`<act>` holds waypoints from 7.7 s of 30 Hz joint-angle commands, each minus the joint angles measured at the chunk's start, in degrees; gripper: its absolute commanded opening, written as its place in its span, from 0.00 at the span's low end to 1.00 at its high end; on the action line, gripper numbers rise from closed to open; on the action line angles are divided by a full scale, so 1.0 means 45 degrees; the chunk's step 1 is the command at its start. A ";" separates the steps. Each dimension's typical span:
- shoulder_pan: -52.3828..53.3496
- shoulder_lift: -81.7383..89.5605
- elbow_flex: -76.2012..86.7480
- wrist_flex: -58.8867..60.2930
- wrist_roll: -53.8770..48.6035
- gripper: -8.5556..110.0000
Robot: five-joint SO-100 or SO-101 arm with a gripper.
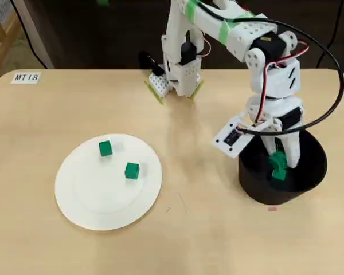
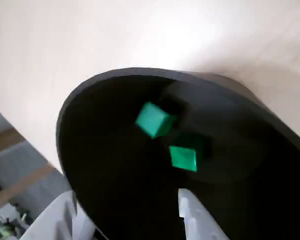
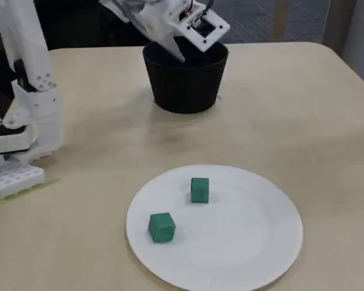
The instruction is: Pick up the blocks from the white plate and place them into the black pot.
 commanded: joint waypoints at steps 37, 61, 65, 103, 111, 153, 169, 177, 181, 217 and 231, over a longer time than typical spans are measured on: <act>1.6387 0.0117 -0.2793 0.7148 0.1035 0.05; 1.6445 -0.2051 -0.1641 0.7383 0.5703 0.18; 1.6445 -0.2168 -0.1543 0.7363 0.5645 0.26; 1.6504 -0.4902 -0.2148 0.5742 0.4844 0.05; 1.5801 -0.2441 -0.2871 0.5586 0.4648 0.05; 0.0078 0.0605 -0.3086 0.2988 -0.3281 0.05; 0.0039 0.0156 -0.3047 0.3477 -0.3203 0.27; 0.0586 0.0605 -0.3047 0.3535 -0.3262 0.07; 0.2715 0.1230 -0.3047 0.4141 -0.3145 0.05; 1.3086 -0.1309 -0.1680 0.6953 -0.0684 0.09; 1.3301 -0.1582 -0.0430 0.6816 -0.1406 0.23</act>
